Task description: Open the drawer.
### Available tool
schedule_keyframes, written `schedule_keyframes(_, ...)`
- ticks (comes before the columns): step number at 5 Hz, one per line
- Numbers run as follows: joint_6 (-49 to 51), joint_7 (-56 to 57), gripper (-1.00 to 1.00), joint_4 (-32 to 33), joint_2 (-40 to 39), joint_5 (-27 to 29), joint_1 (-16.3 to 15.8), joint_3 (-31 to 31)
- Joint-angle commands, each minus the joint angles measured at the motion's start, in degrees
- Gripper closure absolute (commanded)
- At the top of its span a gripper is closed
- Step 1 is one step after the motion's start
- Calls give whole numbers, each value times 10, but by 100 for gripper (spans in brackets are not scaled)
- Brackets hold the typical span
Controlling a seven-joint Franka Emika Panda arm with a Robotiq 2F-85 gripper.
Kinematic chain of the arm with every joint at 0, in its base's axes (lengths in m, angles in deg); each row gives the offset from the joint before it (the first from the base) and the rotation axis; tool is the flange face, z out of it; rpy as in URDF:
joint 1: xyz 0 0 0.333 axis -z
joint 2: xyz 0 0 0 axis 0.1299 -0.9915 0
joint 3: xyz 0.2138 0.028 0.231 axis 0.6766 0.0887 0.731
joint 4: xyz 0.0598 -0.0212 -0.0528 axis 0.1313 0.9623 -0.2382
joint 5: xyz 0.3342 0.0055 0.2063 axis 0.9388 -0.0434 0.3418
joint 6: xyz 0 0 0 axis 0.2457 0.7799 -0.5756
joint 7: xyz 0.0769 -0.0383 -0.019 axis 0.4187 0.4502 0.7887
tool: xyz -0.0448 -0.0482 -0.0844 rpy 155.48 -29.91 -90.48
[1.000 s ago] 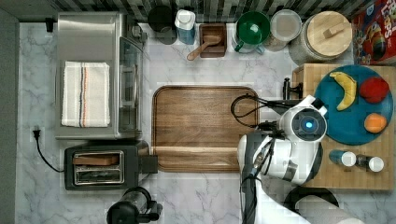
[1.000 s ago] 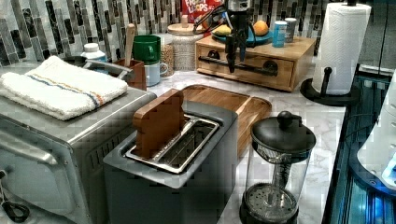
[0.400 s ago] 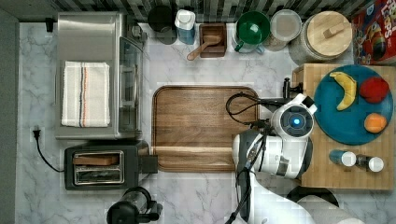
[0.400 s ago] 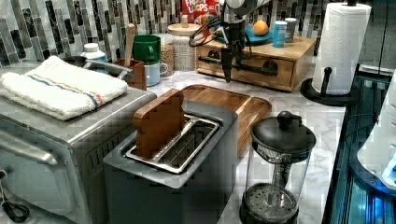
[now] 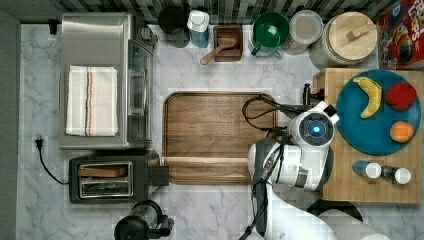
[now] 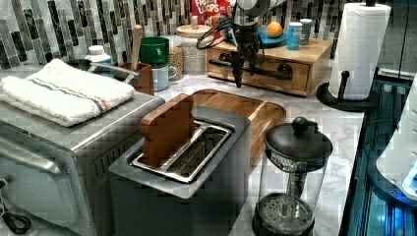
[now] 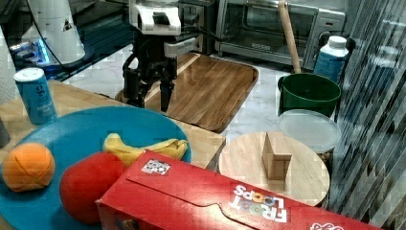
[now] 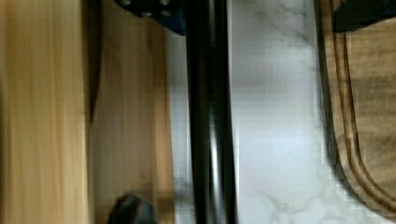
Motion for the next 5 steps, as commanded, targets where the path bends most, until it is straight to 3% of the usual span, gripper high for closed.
schedule_keyframes(1, -9, -129, -100, -39, -11, -13, -100, 63)
schedule_keyframes(5, 19, -211, -100, -39, -3, -2, -160, 118)
